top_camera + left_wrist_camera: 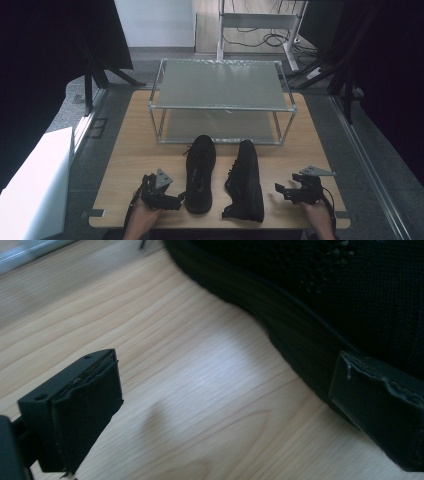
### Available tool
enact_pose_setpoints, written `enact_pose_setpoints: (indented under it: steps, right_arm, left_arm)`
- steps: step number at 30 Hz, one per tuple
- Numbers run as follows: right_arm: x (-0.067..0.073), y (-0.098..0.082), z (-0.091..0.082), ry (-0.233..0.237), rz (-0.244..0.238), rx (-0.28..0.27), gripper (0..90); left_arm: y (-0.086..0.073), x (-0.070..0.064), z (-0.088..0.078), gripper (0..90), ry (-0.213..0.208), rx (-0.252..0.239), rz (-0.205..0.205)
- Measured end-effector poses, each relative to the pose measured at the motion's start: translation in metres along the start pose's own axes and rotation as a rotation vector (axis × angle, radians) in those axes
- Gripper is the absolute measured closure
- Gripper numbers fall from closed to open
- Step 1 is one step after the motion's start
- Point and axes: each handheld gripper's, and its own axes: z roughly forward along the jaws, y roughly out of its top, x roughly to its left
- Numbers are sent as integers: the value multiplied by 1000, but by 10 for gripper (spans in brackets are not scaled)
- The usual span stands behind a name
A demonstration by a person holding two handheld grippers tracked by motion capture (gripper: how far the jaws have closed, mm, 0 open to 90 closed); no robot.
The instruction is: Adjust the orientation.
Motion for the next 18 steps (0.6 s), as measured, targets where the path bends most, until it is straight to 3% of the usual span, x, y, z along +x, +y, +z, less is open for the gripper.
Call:
enact_pose_setpoints:
  steps: [9, 13, 18]
  right_arm:
    - [0, 0, 2, 5, 1, 11, 103]
    - [-1, -1, 2, 8, 5, 13, 103]
    - [-2, 0, 1, 11, 19, 4, 103]
  left_arm:
    - [9, -12, 12, 0, -30, -8, 10]
    - [8, -10, 15, 0, 36, 31, 47]
    - [4, 0, 12, 0, 67, 16, 12]
